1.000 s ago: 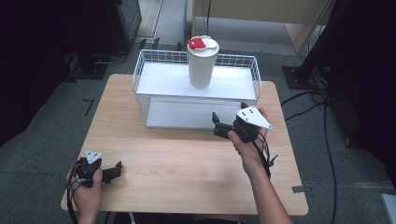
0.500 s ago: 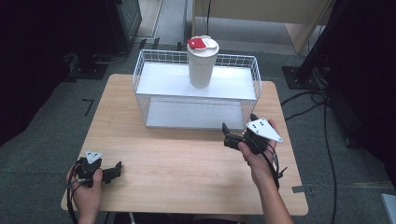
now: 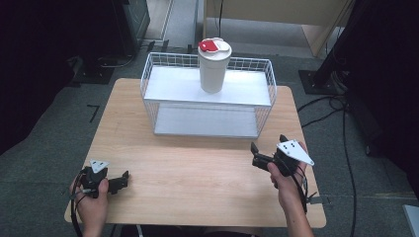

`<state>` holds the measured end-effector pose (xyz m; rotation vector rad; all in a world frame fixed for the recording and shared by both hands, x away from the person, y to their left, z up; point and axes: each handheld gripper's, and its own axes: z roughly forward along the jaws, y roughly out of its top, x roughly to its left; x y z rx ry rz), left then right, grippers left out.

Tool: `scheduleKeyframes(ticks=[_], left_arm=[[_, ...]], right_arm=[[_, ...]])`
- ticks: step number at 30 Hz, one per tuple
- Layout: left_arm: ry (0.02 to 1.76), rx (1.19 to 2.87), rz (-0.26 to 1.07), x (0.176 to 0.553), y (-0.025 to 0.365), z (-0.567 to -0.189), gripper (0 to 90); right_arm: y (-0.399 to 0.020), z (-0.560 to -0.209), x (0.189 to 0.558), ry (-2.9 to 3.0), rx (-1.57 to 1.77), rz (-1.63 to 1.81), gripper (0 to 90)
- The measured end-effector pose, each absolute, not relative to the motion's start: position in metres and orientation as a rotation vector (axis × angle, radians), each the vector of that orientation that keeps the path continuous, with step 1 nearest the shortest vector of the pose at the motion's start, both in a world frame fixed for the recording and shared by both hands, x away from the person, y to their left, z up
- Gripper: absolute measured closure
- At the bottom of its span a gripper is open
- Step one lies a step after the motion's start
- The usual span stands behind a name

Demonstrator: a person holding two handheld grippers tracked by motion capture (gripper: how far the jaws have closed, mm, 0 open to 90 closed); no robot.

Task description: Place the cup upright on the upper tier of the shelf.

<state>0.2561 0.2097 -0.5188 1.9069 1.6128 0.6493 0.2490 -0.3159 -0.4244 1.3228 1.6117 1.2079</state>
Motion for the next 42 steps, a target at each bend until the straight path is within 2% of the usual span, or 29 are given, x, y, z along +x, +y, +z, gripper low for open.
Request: scheduleKeyframes(ticks=[42], left_arm=[[1.613,1.906,0.649,0.256,0.21,-0.519,0.0]], right_arm=[[-0.409,-0.499,0.194,1.537,1.588,0.975,0.0]])
